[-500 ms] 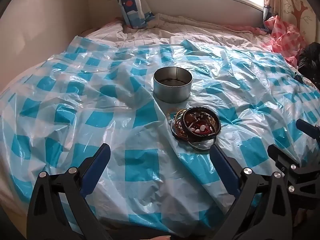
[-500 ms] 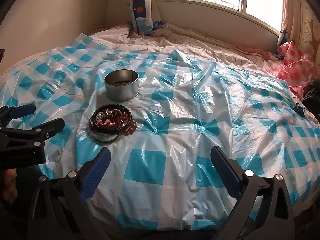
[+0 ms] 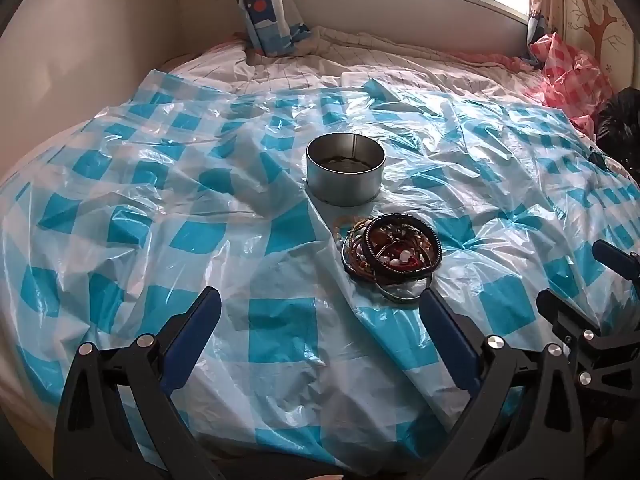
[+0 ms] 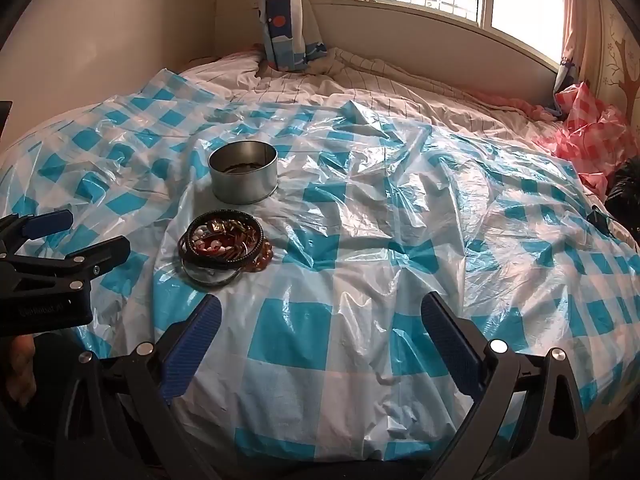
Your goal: Organize jewelry
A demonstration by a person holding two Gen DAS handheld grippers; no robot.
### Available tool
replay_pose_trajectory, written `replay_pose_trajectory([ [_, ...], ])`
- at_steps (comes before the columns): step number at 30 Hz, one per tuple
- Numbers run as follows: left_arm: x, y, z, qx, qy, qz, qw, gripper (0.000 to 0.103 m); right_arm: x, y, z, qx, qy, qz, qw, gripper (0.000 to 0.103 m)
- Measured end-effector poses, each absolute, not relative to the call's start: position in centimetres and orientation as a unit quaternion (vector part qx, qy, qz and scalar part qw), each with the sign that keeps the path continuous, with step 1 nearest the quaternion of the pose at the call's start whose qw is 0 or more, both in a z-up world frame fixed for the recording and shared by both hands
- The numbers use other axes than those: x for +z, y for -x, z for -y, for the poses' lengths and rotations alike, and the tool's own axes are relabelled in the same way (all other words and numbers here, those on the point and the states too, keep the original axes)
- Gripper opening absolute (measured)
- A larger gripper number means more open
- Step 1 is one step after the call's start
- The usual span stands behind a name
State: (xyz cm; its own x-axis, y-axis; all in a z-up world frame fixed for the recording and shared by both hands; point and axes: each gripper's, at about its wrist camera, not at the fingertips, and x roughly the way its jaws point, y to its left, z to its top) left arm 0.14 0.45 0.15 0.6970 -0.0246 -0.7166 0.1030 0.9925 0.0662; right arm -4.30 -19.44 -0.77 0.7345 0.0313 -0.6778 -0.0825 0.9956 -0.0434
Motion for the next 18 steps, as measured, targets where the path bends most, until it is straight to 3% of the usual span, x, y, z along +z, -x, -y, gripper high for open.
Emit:
replay_pose_trajectory([
  [18,-0.13,-0.01,0.18,-0.038,-0.053,-0.388,0.919,0.095,-0.77,4.39,19.39,0.031,0.035,-0.362,0.931,0.096],
])
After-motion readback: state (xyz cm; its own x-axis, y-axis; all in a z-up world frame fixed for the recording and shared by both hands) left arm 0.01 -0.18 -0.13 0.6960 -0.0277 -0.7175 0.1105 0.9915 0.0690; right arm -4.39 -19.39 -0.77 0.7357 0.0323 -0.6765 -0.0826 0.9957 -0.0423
